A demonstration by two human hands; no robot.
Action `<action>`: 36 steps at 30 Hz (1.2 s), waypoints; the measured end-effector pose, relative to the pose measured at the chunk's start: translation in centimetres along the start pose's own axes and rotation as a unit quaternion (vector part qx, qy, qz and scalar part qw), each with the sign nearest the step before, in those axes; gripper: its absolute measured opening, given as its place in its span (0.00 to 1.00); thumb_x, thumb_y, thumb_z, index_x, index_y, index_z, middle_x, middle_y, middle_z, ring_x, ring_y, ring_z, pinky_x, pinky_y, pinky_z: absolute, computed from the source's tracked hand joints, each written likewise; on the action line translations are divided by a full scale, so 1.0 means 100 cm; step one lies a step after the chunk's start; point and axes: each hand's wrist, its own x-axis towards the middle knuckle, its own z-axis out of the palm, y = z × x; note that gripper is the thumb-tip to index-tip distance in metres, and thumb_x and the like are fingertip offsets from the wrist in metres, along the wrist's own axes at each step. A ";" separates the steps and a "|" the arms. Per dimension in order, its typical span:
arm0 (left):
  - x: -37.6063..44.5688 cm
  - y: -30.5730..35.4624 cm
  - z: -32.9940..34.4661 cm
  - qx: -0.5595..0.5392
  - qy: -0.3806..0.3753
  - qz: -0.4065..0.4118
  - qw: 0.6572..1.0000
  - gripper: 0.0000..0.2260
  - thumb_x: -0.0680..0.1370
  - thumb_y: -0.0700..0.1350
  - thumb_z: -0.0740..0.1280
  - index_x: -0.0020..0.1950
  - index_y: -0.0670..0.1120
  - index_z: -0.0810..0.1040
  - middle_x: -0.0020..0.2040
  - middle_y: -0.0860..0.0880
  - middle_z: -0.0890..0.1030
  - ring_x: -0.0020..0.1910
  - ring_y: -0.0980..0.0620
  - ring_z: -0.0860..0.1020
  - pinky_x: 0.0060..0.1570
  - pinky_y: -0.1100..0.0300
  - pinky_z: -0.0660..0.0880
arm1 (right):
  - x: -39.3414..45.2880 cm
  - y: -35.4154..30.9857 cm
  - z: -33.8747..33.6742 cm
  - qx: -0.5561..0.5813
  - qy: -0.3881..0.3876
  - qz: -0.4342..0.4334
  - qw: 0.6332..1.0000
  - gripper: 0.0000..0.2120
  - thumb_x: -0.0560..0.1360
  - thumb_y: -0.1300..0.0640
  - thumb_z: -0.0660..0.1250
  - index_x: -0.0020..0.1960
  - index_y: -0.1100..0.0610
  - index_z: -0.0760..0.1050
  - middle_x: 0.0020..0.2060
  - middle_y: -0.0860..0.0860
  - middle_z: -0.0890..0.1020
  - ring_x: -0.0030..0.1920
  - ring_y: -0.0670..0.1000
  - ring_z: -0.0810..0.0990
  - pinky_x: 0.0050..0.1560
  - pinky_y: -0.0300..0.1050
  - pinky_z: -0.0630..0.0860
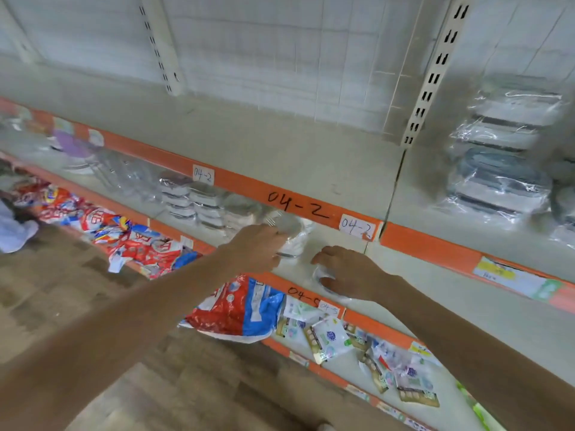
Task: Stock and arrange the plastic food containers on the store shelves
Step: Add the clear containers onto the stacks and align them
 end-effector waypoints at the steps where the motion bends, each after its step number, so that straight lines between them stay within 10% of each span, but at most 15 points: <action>1: -0.002 0.001 0.013 -0.002 -0.023 -0.010 1.000 0.14 0.78 0.47 0.61 0.62 0.43 0.72 0.57 0.46 0.75 0.56 0.48 0.75 0.53 0.53 0.75 | 0.002 0.002 0.014 0.007 -0.020 0.007 1.000 0.23 0.78 0.52 0.61 0.71 0.53 0.64 0.68 0.50 0.68 0.69 0.52 0.66 0.64 0.47 0.68; 9: 0.009 0.036 0.098 -0.055 -0.081 -0.043 0.994 0.15 0.78 0.46 0.62 0.62 0.41 0.70 0.58 0.43 0.74 0.57 0.44 0.73 0.52 0.53 0.70 | 0.010 0.036 0.104 0.076 -0.071 0.102 0.989 0.34 0.77 0.51 0.64 0.77 0.53 0.50 0.71 0.55 0.62 0.72 0.57 0.60 0.68 0.52 0.65; 16: 0.027 0.073 0.151 -0.119 -0.104 -0.102 0.982 0.18 0.79 0.45 0.61 0.66 0.41 0.66 0.61 0.43 0.73 0.59 0.45 0.72 0.53 0.54 0.69 | 0.036 0.076 0.146 0.100 -0.020 0.180 0.978 0.29 0.75 0.51 0.68 0.69 0.63 0.60 0.66 0.57 0.66 0.67 0.57 0.64 0.64 0.51 0.67; 24: 0.049 0.076 0.168 -0.191 -0.114 -0.135 0.966 0.17 0.79 0.44 0.62 0.66 0.40 0.67 0.60 0.43 0.74 0.59 0.44 0.72 0.54 0.52 0.70 | 0.075 0.112 0.167 0.076 -0.019 0.248 0.966 0.37 0.76 0.48 0.65 0.75 0.63 0.50 0.76 0.58 0.49 0.76 0.56 0.47 0.73 0.51 0.53; 32: 0.048 0.078 0.171 -0.186 -0.114 -0.124 0.968 0.17 0.79 0.45 0.61 0.66 0.40 0.66 0.56 0.43 0.75 0.54 0.45 0.74 0.47 0.56 0.70 | 0.083 0.109 0.183 0.062 -0.001 0.271 0.961 0.27 0.76 0.54 0.66 0.69 0.59 0.58 0.75 0.61 0.51 0.75 0.60 0.49 0.73 0.53 0.53; 36: 0.041 0.080 0.176 -0.181 -0.125 -0.120 0.968 0.17 0.79 0.45 0.62 0.65 0.40 0.67 0.55 0.44 0.75 0.52 0.46 0.75 0.43 0.57 0.69 | 0.084 0.106 0.183 0.025 0.023 0.283 0.958 0.29 0.73 0.52 0.68 0.68 0.60 0.60 0.66 0.60 0.67 0.65 0.59 0.65 0.63 0.52 0.63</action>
